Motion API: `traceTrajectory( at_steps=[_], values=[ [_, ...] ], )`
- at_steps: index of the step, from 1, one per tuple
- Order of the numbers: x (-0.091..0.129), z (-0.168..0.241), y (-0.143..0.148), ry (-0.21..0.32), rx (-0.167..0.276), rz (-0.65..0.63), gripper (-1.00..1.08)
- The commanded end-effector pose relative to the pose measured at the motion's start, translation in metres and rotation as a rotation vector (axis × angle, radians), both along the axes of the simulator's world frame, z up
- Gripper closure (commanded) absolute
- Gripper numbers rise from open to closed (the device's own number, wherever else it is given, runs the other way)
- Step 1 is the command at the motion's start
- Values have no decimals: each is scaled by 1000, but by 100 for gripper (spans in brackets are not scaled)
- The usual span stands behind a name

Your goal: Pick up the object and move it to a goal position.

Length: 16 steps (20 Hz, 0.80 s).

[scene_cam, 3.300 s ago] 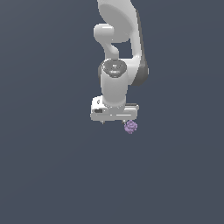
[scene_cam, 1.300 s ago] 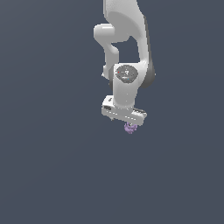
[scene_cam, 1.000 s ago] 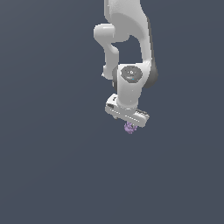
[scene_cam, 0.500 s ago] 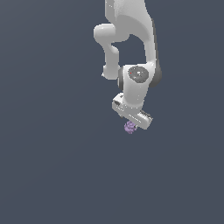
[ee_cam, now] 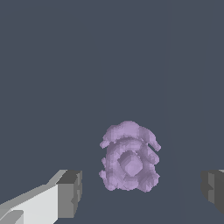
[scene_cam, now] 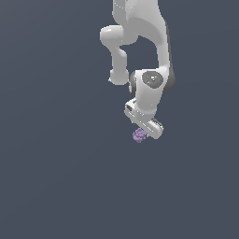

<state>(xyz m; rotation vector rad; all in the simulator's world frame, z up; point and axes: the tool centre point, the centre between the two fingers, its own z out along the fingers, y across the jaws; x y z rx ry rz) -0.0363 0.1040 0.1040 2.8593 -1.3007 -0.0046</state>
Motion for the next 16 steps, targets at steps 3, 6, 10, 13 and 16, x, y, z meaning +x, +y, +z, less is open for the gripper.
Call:
traceTrajectory(
  at_steps=[3, 6, 10, 13, 16],
  values=[
    [-1, -1, 3, -2, -1, -36, -92],
    [-2, -1, 4, -3, -1, -44, -92],
    [-2, -3, 4, -2, -1, -41, -92],
    [-2, -11, 4, -3, -1, -41, -92],
    [-2, -25, 4, -3, -1, -43, -92]
  ],
)
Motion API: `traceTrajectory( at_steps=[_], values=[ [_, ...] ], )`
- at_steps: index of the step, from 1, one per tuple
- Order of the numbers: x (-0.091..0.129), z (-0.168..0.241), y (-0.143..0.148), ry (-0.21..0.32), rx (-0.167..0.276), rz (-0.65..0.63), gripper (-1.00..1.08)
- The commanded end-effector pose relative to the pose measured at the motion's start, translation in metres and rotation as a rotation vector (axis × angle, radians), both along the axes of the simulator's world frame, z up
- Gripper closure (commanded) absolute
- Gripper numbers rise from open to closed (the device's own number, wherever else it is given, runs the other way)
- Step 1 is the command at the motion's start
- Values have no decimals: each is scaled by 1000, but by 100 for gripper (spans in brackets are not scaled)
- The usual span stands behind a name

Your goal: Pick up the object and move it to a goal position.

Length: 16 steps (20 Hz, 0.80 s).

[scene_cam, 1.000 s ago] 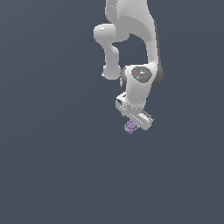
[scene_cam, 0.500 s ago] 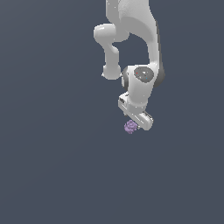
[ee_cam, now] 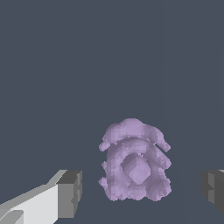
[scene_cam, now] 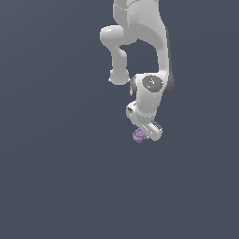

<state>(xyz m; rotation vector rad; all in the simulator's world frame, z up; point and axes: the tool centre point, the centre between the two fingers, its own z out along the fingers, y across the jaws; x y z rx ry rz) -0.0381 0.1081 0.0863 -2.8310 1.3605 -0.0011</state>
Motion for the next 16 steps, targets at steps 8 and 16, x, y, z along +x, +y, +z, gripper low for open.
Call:
traceTrajectory(
  at_steps=[8, 16],
  values=[
    [0, -34, 0, 1, 0, -3, -92],
    [0, -34, 0, 1, 0, -3, 108]
  ],
)
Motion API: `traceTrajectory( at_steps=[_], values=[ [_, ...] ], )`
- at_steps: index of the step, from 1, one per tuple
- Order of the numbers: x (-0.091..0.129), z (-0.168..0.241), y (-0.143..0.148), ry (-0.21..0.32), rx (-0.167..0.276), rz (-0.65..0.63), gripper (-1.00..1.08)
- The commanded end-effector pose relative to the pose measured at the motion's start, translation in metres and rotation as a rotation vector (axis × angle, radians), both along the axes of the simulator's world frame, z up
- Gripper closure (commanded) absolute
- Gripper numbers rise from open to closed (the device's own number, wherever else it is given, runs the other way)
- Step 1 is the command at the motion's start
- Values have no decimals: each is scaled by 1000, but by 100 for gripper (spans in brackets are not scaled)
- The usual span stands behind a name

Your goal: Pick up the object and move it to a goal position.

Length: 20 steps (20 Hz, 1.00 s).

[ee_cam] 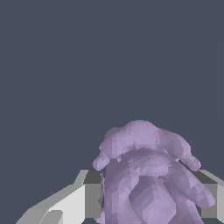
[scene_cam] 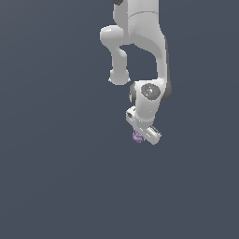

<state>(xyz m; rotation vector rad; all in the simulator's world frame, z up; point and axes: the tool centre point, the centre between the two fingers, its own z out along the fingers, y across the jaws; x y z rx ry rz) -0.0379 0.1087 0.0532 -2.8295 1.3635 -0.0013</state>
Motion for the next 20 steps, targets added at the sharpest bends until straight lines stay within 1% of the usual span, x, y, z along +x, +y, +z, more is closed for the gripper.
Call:
traceTrajectory(
  at_steps=[1, 7, 11, 16, 20],
  values=[
    [0, -1, 0, 1, 0, 0, 108],
    [0, 2, -1, 0, 0, 0, 108],
    [-2, 12, -2, 0, 0, 0, 108],
    [-4, 37, -7, 0, 0, 0, 108],
    [-8, 66, -12, 0, 1, -1, 108]
  ],
)
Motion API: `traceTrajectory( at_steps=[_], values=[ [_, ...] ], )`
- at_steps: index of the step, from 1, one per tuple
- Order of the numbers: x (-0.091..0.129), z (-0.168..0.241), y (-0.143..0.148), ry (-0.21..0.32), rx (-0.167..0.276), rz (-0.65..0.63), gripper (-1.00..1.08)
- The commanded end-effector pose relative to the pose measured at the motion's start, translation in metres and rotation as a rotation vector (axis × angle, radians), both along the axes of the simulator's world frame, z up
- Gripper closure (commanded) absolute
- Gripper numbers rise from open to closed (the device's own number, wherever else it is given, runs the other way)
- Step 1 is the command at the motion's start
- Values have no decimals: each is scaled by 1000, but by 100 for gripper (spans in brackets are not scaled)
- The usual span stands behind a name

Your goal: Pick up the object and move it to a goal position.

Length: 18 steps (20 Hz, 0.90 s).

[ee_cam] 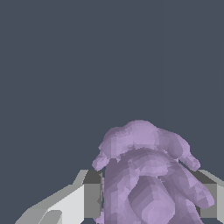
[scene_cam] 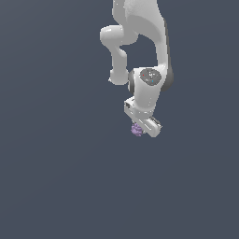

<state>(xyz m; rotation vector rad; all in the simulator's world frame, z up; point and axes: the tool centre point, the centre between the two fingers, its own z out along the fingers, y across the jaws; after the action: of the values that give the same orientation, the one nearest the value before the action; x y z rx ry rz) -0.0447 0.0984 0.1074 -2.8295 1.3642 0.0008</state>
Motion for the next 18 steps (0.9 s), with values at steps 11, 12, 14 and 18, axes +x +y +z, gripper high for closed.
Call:
traceTrajectory(
  at_steps=[11, 12, 14, 18],
  values=[
    [-14, 130, -25, -1, 0, -1, 108],
    [-15, 141, -27, -1, 0, -1, 108],
    [-18, 164, -31, -1, 0, -2, 108],
    [-22, 207, -39, -1, 0, -2, 108]
  ],
)
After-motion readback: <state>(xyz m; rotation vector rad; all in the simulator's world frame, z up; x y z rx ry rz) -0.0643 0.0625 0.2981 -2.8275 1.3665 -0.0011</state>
